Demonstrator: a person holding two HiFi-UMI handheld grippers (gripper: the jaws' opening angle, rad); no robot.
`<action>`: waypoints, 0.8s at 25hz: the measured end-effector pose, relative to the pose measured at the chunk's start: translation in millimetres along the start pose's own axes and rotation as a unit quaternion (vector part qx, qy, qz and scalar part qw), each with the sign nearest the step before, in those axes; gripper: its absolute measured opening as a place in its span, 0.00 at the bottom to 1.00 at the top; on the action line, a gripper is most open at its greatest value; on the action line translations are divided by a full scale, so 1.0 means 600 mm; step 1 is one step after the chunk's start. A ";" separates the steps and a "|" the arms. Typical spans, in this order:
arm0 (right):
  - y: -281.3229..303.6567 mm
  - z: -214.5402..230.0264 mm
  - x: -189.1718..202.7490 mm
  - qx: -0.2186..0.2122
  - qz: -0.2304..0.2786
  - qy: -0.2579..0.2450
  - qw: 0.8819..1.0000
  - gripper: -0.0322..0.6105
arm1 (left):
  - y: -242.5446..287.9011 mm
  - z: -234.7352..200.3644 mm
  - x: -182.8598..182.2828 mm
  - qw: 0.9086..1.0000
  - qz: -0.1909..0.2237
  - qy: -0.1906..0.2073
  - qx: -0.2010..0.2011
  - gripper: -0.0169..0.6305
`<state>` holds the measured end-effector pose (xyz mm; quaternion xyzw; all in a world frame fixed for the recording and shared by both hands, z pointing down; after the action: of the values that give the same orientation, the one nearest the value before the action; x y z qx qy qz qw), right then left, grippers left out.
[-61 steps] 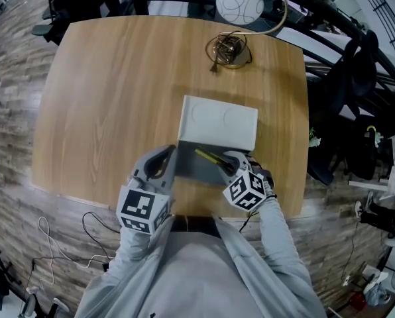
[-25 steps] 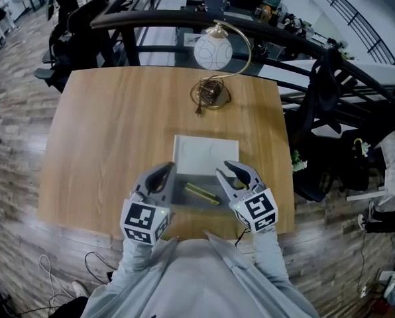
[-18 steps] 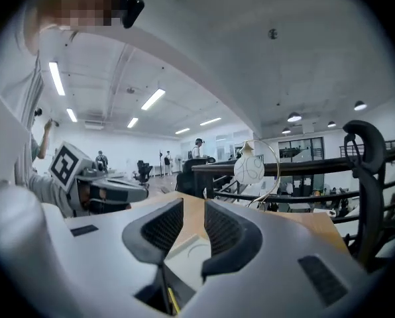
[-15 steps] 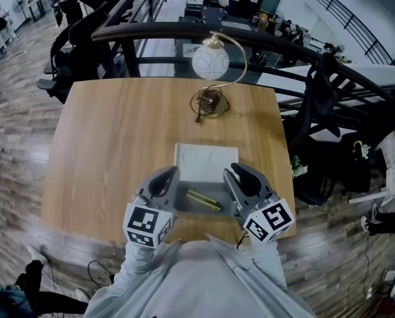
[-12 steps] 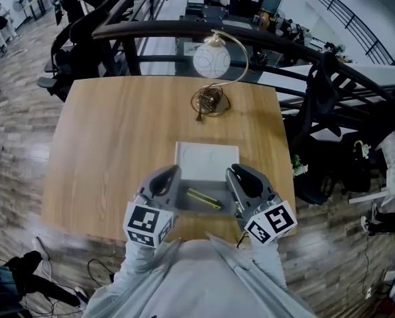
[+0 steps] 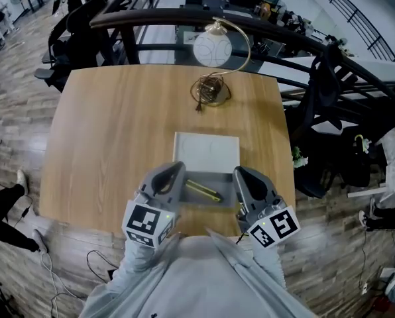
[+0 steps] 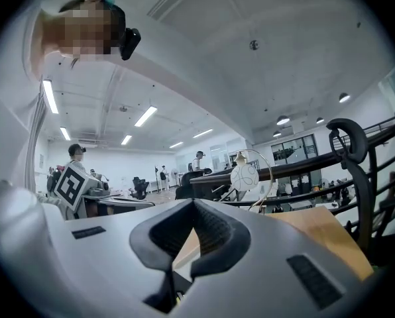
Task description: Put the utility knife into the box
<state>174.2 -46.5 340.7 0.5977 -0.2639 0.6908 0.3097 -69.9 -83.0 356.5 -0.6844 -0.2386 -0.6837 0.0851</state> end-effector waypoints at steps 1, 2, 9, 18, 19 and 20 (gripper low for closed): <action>-0.001 0.000 0.001 0.002 -0.001 0.000 1.000 0.07 | -0.001 0.001 0.000 1.000 0.000 -0.001 0.000 0.05; -0.002 0.001 0.002 0.004 -0.003 0.000 1.000 0.07 | -0.001 0.001 0.001 1.000 -0.001 -0.001 0.000 0.05; -0.004 0.005 0.008 0.013 -0.008 0.002 1.000 0.07 | -0.002 -0.001 0.001 1.000 -0.001 -0.004 -0.006 0.05; -0.014 0.007 0.009 0.025 0.011 0.013 1.000 0.08 | -0.007 -0.005 0.001 1.000 0.002 -0.003 -0.011 0.05; -0.015 0.008 0.009 0.027 0.014 0.015 0.999 0.07 | -0.007 -0.005 0.002 1.000 0.002 -0.003 -0.011 0.05; -0.015 0.009 0.009 0.028 0.016 0.016 0.999 0.07 | -0.006 -0.005 0.002 1.000 0.002 -0.003 -0.011 0.05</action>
<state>184.3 -43.9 346.8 0.5908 -0.2489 0.7122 0.2860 -74.3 -80.8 356.9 -0.6882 -0.2295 -0.6838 0.0780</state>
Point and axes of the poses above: the fingertips, and each gripper's own axes: y forward along the fingers, z to its right, x out of its underside, the point moved 10 cm from there along -y, backward along the fingers, and after that the axes turned 15 degrees about -x, right-handed, at the moved point
